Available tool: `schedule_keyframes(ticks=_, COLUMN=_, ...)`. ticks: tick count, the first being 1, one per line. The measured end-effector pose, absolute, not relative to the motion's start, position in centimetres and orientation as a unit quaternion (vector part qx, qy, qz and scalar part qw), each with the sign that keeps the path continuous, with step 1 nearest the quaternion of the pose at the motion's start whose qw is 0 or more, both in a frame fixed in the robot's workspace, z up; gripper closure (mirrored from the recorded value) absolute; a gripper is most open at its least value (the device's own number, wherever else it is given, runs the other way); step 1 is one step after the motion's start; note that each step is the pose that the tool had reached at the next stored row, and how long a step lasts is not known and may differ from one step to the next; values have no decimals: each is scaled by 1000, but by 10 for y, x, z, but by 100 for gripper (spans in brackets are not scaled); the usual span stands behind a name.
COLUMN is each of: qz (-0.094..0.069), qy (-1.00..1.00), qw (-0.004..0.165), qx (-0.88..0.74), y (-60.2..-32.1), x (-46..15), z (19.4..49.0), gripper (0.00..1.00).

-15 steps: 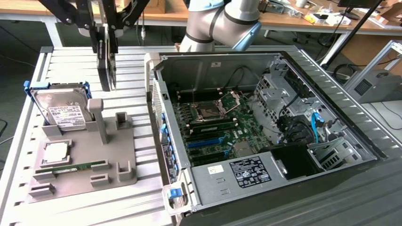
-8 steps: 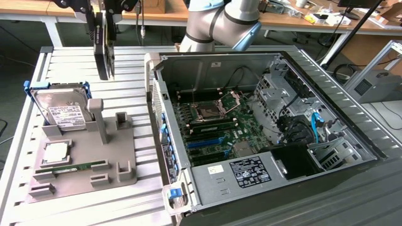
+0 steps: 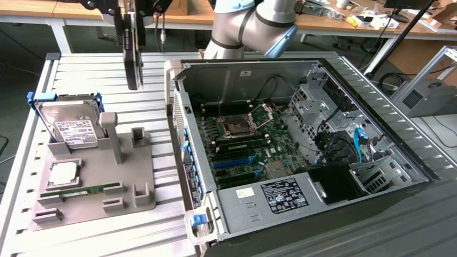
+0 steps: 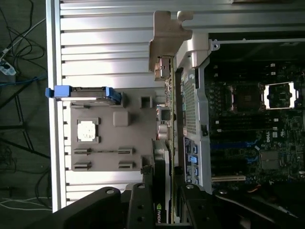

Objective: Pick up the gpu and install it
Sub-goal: 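Pick up the gpu and move the gpu toward the slot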

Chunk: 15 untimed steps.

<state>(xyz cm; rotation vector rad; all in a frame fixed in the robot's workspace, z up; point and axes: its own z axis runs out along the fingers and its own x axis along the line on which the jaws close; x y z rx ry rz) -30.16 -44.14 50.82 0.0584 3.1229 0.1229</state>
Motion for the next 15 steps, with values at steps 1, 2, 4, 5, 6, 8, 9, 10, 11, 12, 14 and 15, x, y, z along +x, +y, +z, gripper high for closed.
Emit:
schedule_keyframes(ticks=1, qz=39, qy=999, qw=8, qx=19, y=-441, x=-298, z=508, gripper=73)
schedule_keyframes(ticks=2, qz=39, qy=999, qw=8, qx=19, y=-441, x=-294, z=508, gripper=73)
schedule_keyframes(ticks=4, qz=39, qy=999, qw=8, qx=19, y=-441, x=-285, z=508, gripper=73)
schedule_keyframes(ticks=5, qz=39, qy=999, qw=8, qx=19, y=-441, x=-280, z=508, gripper=73)
schedule_keyframes(ticks=6, qz=39, qy=999, qw=8, qx=19, y=-441, x=-276, z=508, gripper=73)
schedule_keyframes(ticks=8, qz=39, qy=999, qw=8, qx=19, y=-441, x=-266, z=508, gripper=73)
schedule_keyframes(ticks=9, qz=39, qy=999, qw=8, qx=19, y=-441, x=-262, z=508, gripper=73)
schedule_keyframes(ticks=10, qz=39, qy=999, qw=8, qx=19, y=-441, x=-256, z=508, gripper=73)
schedule_keyframes(ticks=11, qz=39, qy=999, qw=8, qx=19, y=-441, x=-251, z=508, gripper=73)
schedule_keyframes(ticks=12, qz=39, qy=999, qw=8, qx=19, y=-441, x=-246, z=508, gripper=73)
schedule_keyframes(ticks=14, qz=39, qy=999, qw=8, qx=19, y=-441, x=-237, z=508, gripper=73)
schedule_keyframes(ticks=15, qz=39, qy=999, qw=8, qx=19, y=-441, x=-233, z=508, gripper=73)
